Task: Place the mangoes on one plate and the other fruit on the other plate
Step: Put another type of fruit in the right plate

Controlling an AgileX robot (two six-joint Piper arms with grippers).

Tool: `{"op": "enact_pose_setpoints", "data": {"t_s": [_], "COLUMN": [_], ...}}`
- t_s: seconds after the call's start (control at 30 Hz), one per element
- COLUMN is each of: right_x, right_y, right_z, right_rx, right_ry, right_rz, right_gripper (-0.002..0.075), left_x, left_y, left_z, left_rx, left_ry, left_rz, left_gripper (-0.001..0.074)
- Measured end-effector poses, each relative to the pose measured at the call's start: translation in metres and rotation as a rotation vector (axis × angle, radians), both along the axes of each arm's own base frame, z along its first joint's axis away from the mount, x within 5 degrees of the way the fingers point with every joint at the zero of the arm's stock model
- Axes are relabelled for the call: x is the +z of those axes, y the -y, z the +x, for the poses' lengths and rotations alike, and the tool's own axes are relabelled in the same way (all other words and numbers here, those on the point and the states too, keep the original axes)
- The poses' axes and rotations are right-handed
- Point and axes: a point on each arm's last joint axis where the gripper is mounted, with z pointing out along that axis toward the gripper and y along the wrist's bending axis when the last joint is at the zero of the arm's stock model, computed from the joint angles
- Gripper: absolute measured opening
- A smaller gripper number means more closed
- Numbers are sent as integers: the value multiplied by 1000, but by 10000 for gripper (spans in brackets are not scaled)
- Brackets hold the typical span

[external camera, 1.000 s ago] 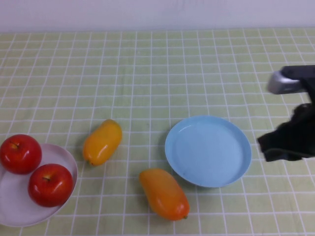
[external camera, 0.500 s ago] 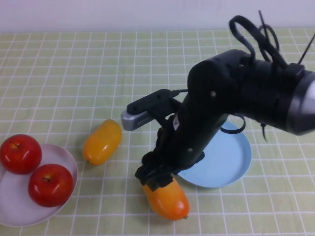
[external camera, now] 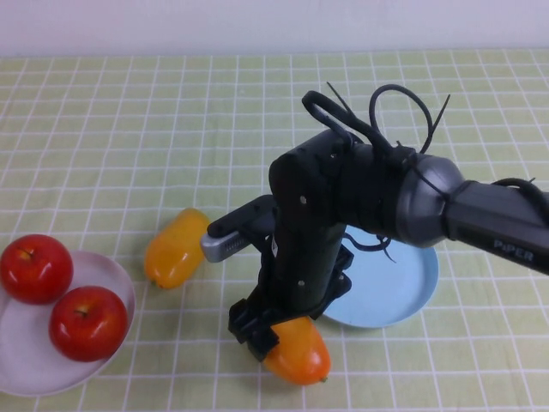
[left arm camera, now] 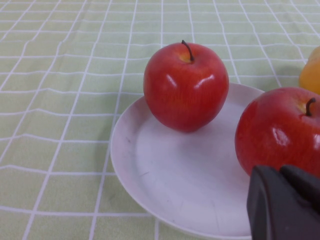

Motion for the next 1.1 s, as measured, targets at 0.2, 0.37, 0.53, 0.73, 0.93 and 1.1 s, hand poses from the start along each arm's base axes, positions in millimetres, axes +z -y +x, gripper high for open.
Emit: {"op": "enact_pose_setpoints", "data": {"t_s": [0.2,0.37,0.53,0.73,0.93,1.1], "right_x": [-12,-21,-22,-7,24,32], "right_y": [-6,-8,-9,-13,-4,40], "right_z": [5,7,8,13,32,73], "right_rx": [-1,-4,-4,0,-121,-339], "right_ry": [-7,-18,-15,26,75,121], "right_rz": [-8,-21,-18,-5,10,-39], "right_gripper": [691,670,582,582,582,582], "left_x": [0,0,0,0,0,0], "left_y": [0,0,0,0,0,0], "left_z": [0,0,0,0,0,0], "left_rx": [0,0,0,0,0,0], "left_ry": [0,0,0,0,0,0], "left_rz": [0,0,0,0,0,0], "left_gripper": [0,0,0,0,0,0]}}
